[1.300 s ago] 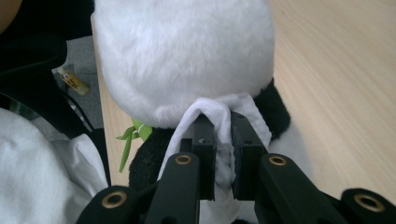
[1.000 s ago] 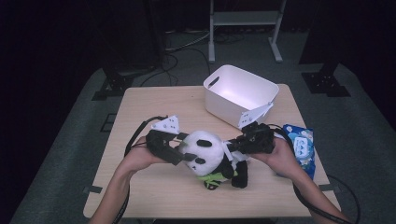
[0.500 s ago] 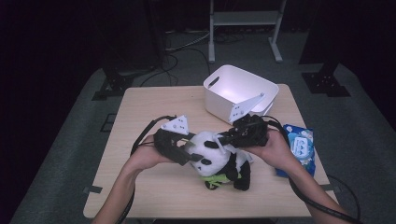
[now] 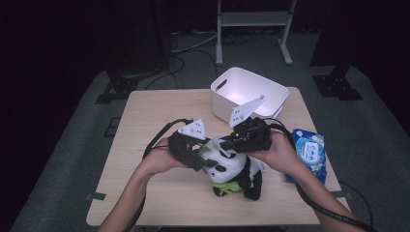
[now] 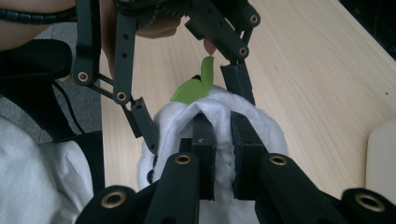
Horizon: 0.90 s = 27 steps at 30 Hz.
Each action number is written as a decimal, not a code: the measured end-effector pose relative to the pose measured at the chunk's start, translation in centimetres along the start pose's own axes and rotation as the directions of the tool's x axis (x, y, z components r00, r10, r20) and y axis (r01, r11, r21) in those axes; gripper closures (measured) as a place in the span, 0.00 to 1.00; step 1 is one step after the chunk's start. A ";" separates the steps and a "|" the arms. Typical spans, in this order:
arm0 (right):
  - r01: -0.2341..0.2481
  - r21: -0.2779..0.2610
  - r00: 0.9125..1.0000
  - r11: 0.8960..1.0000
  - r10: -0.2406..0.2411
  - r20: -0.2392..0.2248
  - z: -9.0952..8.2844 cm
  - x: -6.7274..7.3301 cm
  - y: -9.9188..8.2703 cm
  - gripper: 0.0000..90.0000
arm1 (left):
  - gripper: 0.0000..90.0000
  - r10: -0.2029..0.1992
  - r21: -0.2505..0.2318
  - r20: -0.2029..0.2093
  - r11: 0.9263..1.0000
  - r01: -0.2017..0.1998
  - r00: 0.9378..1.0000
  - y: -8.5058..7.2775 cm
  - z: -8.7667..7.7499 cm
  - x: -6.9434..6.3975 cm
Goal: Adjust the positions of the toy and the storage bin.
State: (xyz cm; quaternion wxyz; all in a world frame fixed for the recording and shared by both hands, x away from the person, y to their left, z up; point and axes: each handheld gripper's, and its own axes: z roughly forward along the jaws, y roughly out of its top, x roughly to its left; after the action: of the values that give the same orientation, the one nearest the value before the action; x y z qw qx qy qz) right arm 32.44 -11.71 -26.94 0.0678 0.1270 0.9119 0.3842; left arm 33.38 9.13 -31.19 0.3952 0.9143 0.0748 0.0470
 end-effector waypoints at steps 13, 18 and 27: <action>-0.025 0.008 1.000 1.000 0.025 0.000 -1.0 -0.2 -1.9 0.91 | 0.17 -0.045 -0.031 0.029 0.998 0.046 0.999 0.2 0.6 0.2; -0.008 0.030 1.000 1.000 0.007 0.024 -1.2 0.1 -1.7 0.91 | 0.27 -0.033 -0.018 0.024 0.999 0.034 0.999 0.5 1.0 0.0; 0.017 0.027 1.000 0.999 -0.017 0.010 0.3 0.3 -0.6 0.91 | 0.29 -0.029 0.002 0.026 1.000 0.029 0.999 0.2 0.8 0.0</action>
State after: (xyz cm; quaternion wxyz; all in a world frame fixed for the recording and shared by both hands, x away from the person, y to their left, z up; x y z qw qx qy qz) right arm 32.07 -11.79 -27.55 0.0741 0.1222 0.9177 0.3706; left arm 33.51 8.39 -31.60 0.3962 0.9139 0.0829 0.0296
